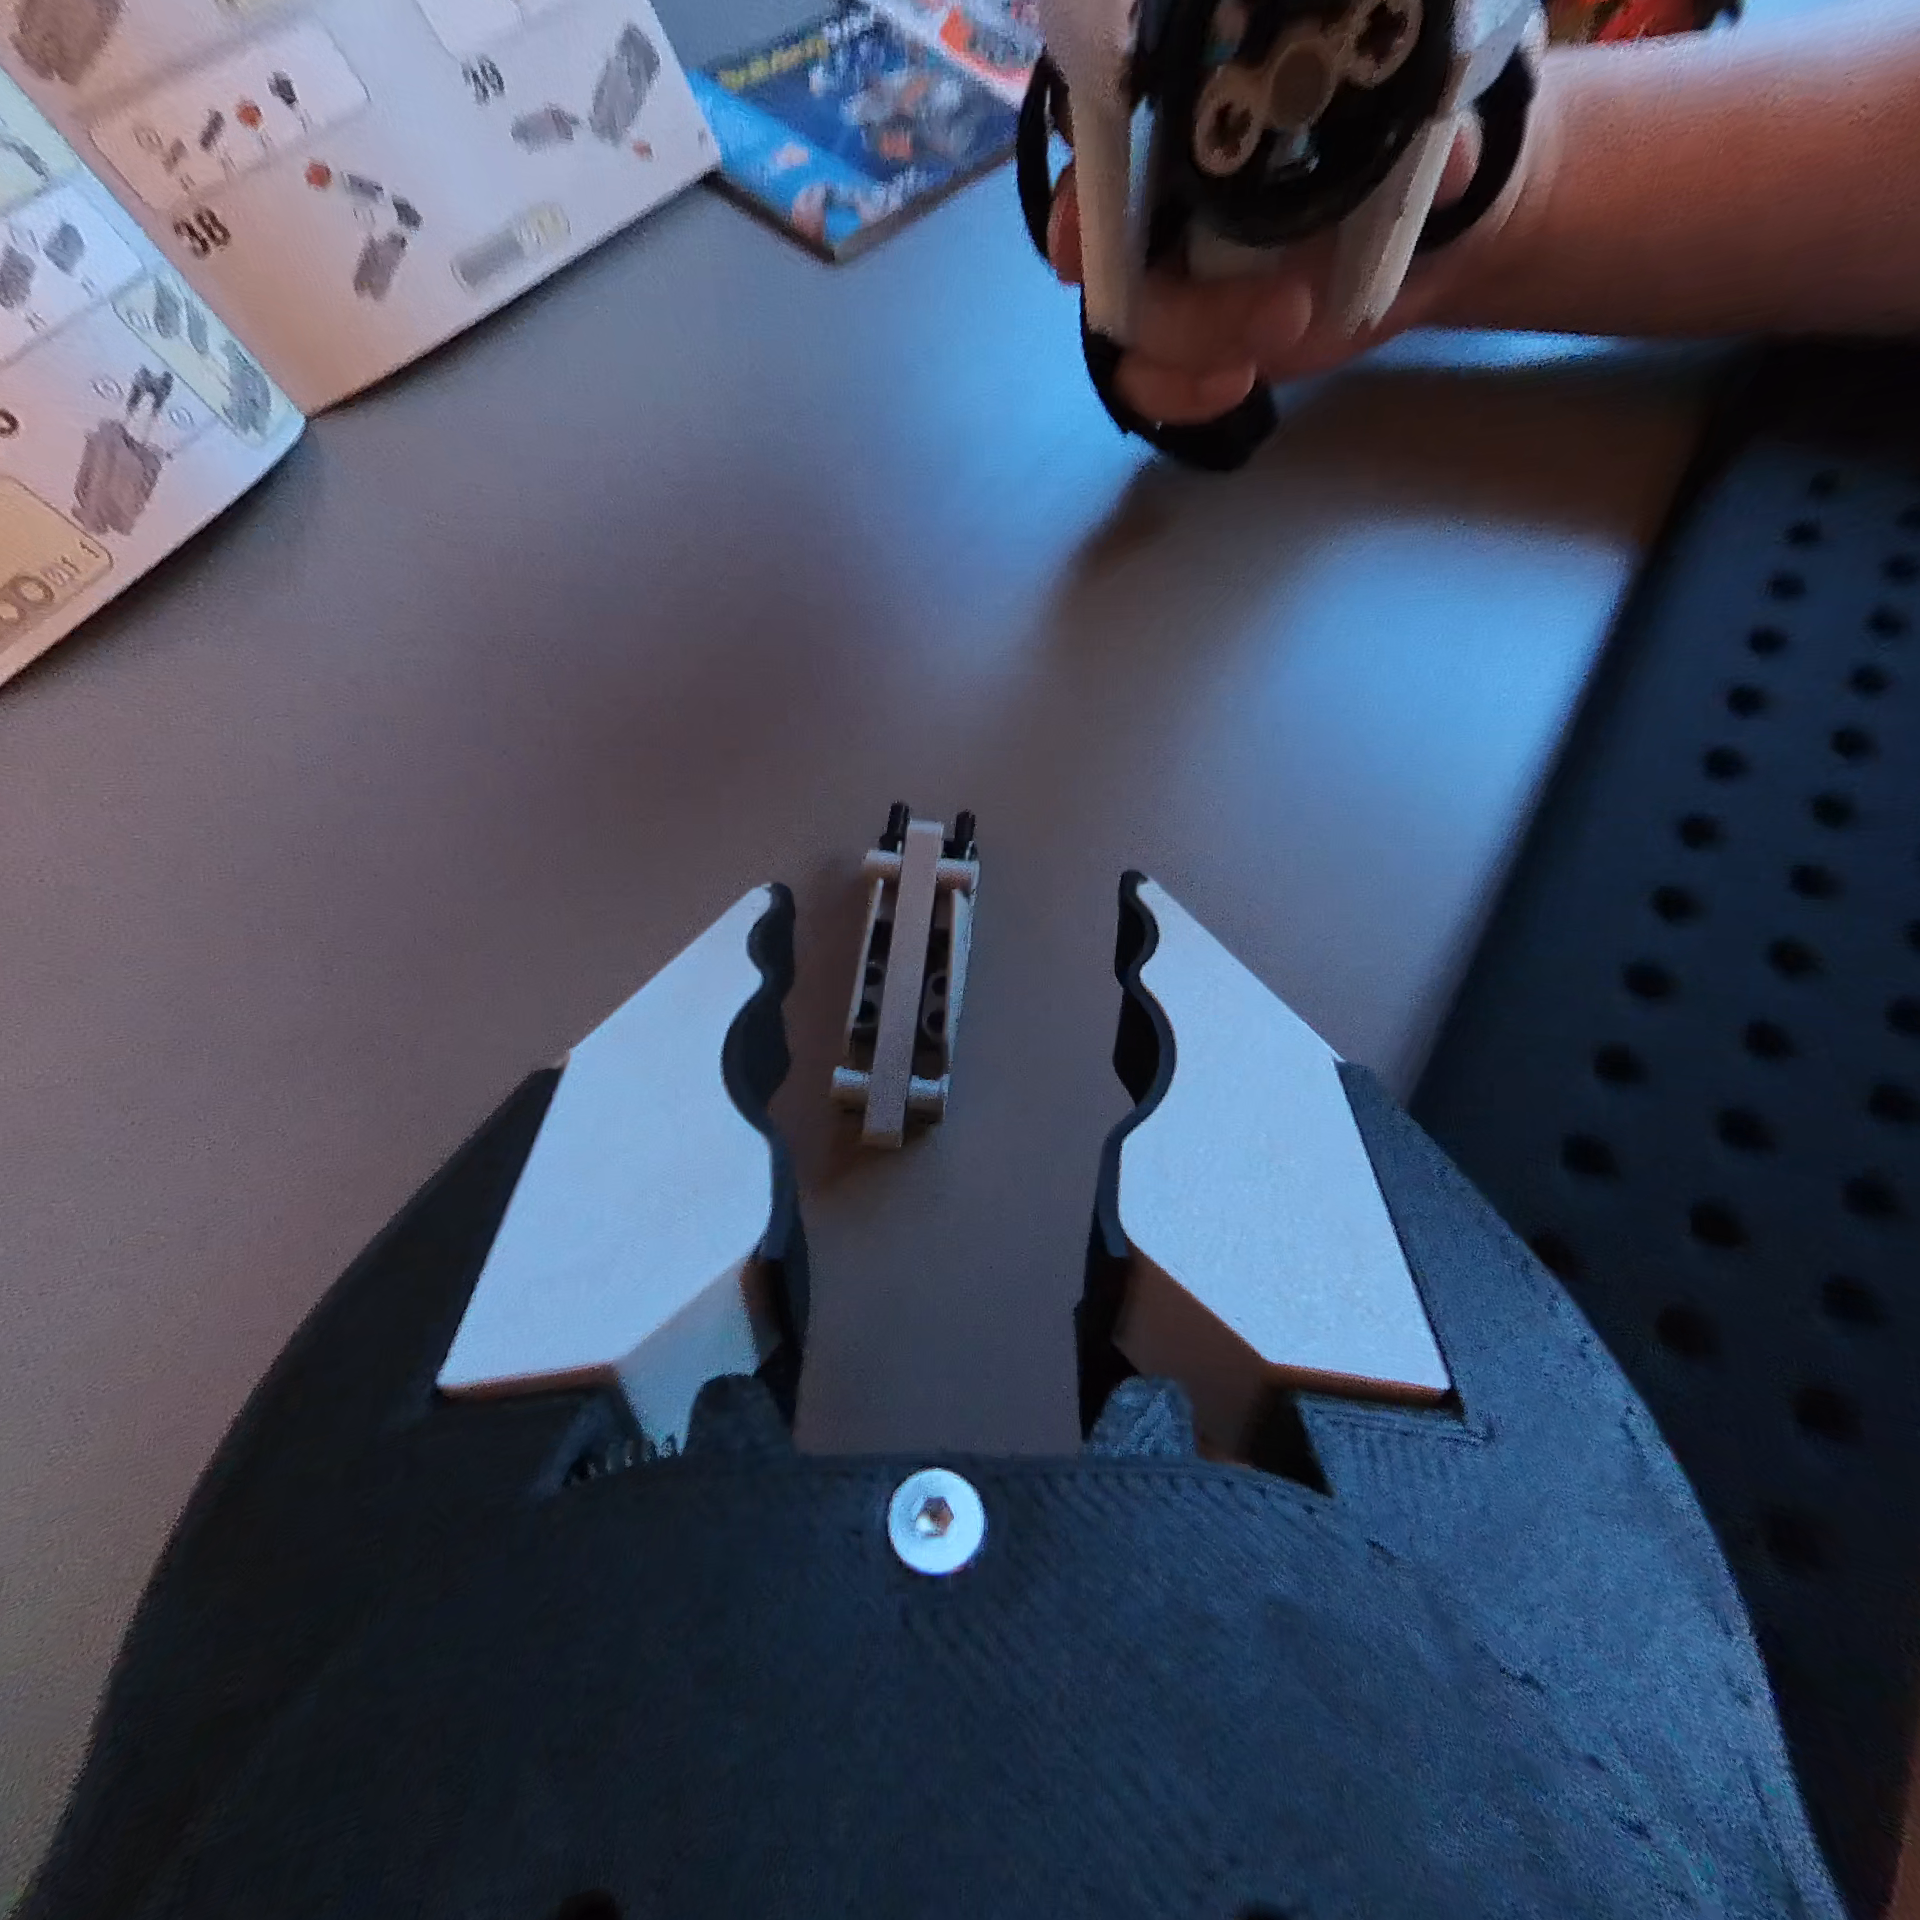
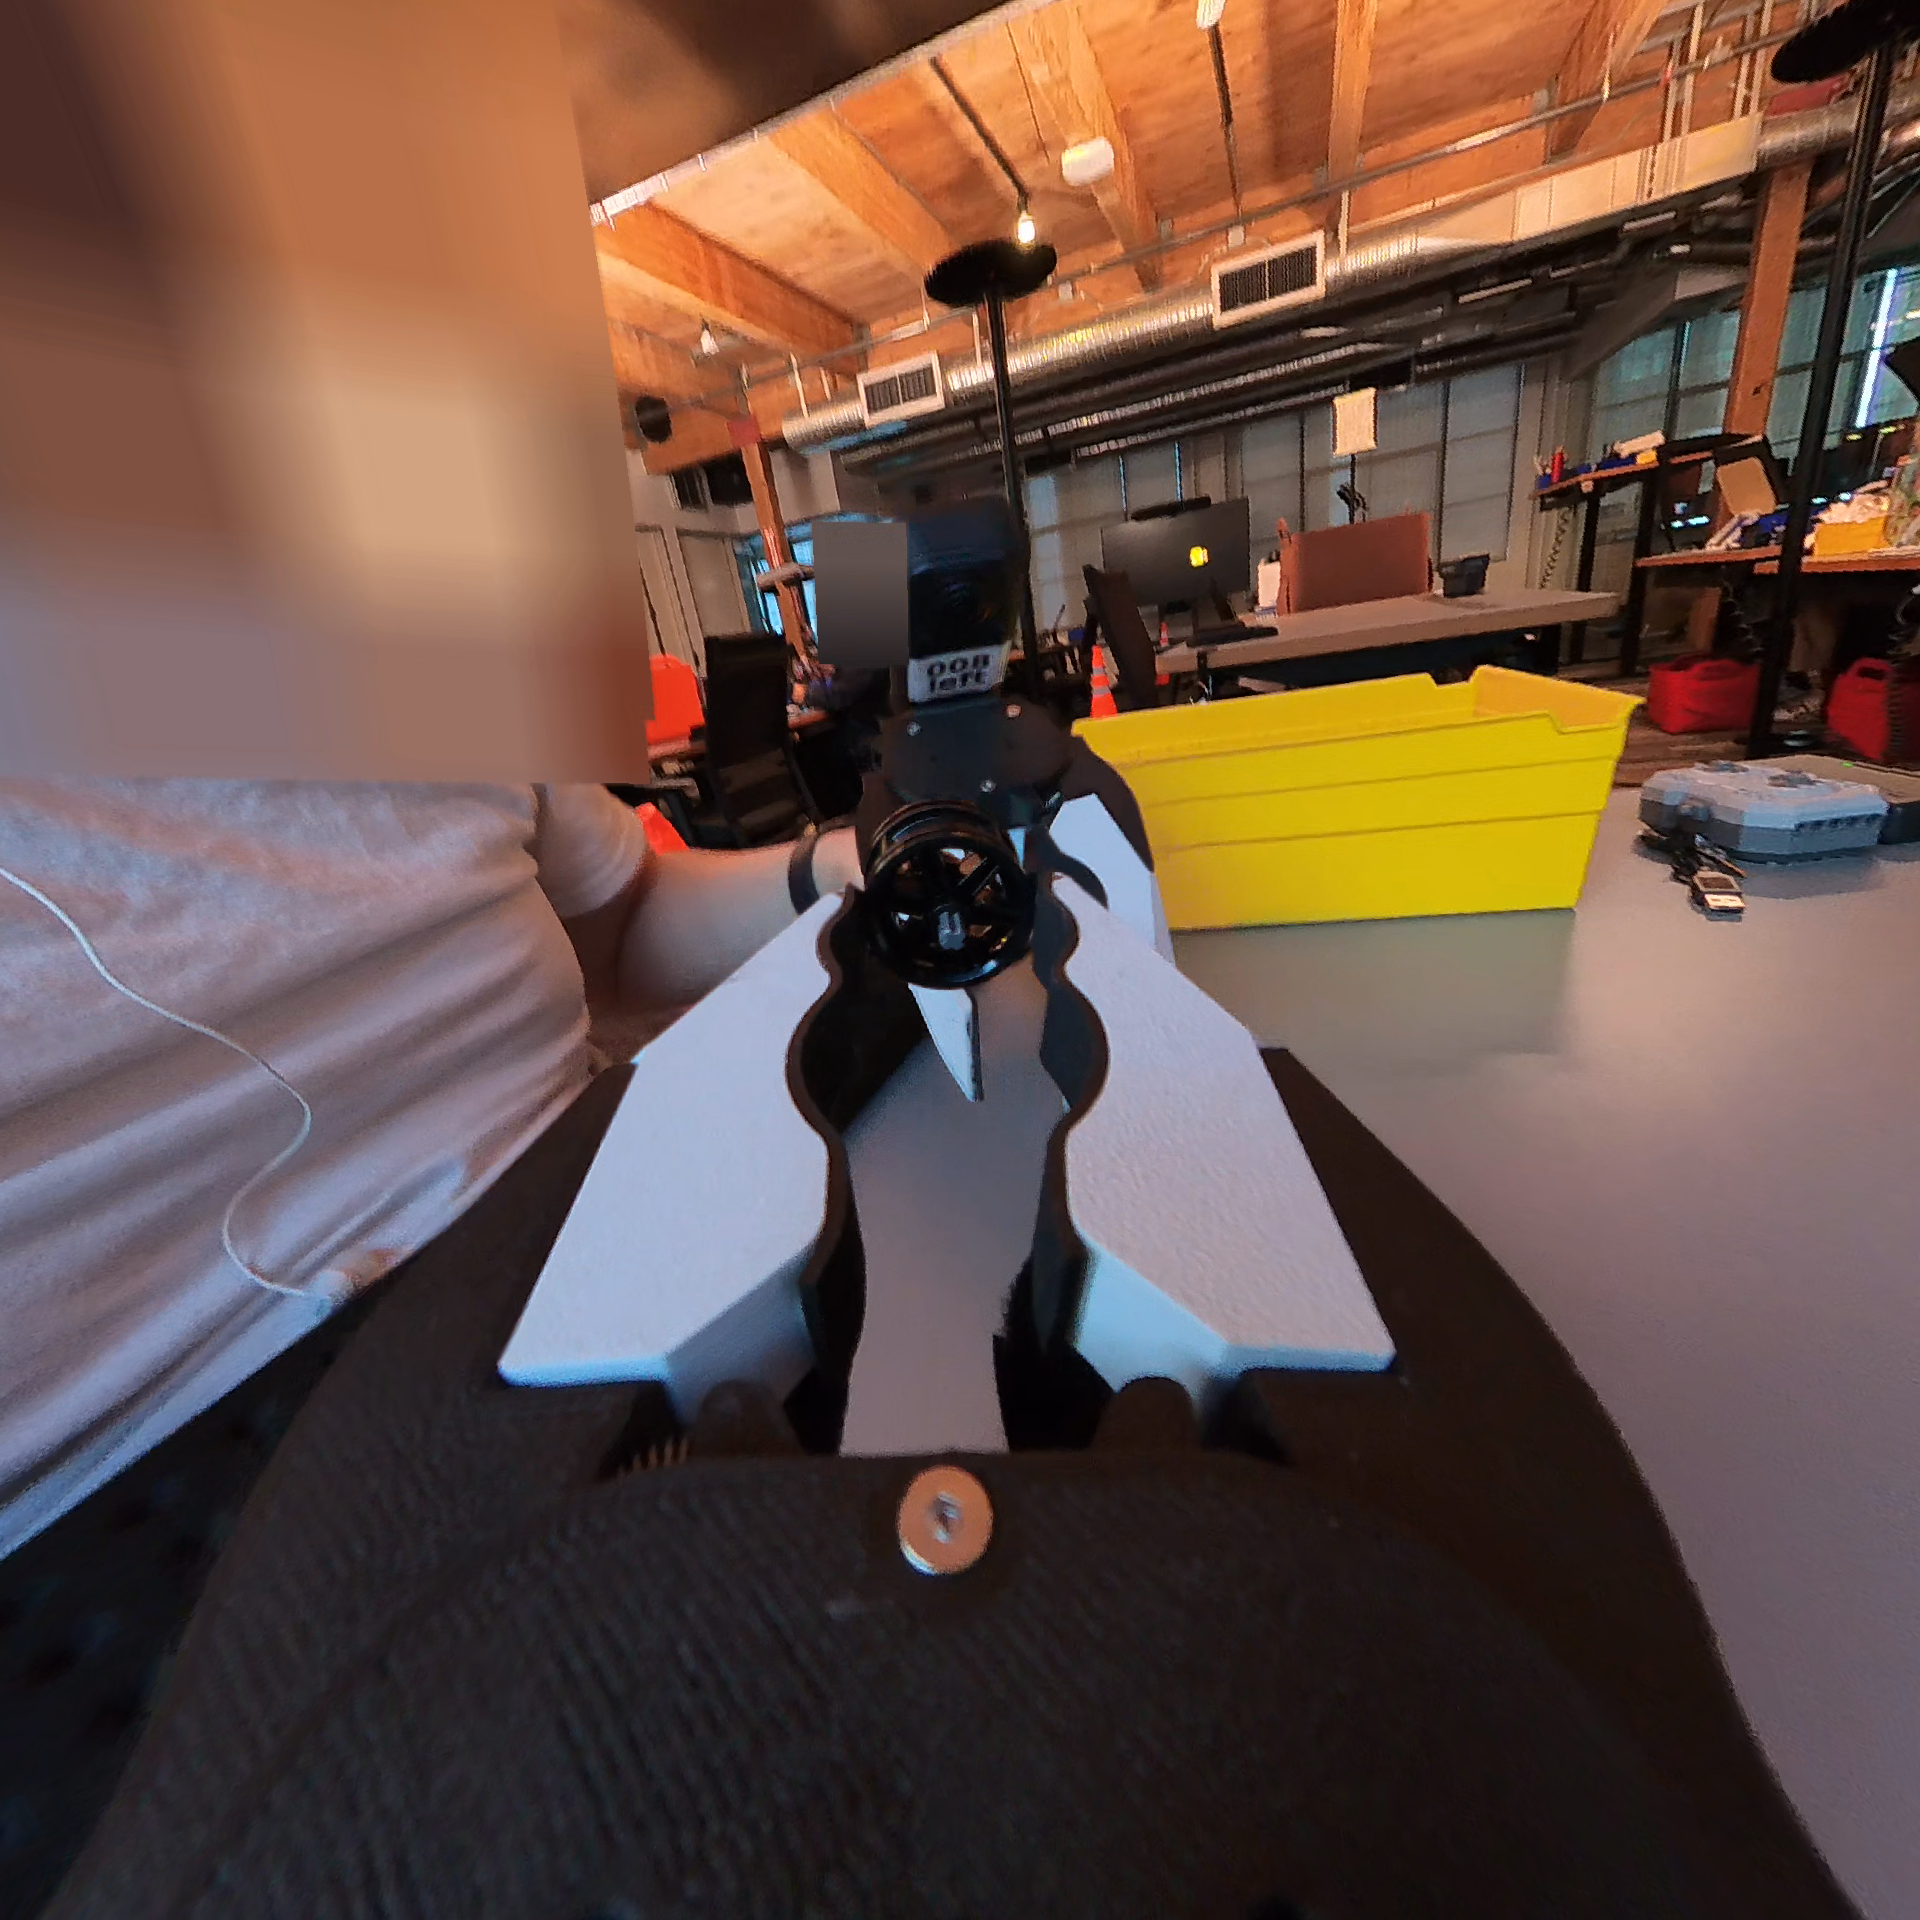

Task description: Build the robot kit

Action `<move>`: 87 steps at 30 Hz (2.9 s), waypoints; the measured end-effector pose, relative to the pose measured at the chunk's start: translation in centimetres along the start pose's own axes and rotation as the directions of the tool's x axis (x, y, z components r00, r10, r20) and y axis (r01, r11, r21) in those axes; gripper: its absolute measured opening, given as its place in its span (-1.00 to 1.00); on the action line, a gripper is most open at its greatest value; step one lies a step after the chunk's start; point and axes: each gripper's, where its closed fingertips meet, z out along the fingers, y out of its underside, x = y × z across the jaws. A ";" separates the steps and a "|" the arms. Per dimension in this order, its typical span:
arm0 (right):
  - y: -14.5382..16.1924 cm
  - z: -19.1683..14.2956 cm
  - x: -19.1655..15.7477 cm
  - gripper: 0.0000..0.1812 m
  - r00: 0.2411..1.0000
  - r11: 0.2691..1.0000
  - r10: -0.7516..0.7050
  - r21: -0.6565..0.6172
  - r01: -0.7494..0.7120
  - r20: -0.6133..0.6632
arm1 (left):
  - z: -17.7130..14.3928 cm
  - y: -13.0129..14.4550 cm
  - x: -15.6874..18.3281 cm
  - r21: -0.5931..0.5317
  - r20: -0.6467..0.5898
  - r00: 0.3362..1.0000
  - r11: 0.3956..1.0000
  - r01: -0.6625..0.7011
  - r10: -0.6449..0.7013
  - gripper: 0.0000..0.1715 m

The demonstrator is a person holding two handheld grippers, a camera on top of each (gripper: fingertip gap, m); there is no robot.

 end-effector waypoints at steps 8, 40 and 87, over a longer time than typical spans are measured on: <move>1.3 0.6 0.6 -0.66 0.986 0.985 -0.145 -0.110 0.136 -0.081 | -1.3 -4.7 2.2 0.174 -0.275 0.941 0.952 0.251 -0.198 -0.33; 1.2 2.7 -0.5 -0.60 0.828 0.828 -0.528 -0.333 0.452 -0.189 | -1.9 -9.1 4.9 0.254 -0.616 0.722 0.789 0.560 -0.315 -0.66; 5.5 -0.4 2.7 -0.65 0.969 0.917 -0.148 -0.393 0.061 -0.196 | 2.3 3.2 -1.3 -0.168 -0.026 0.997 0.983 -0.074 0.071 -0.73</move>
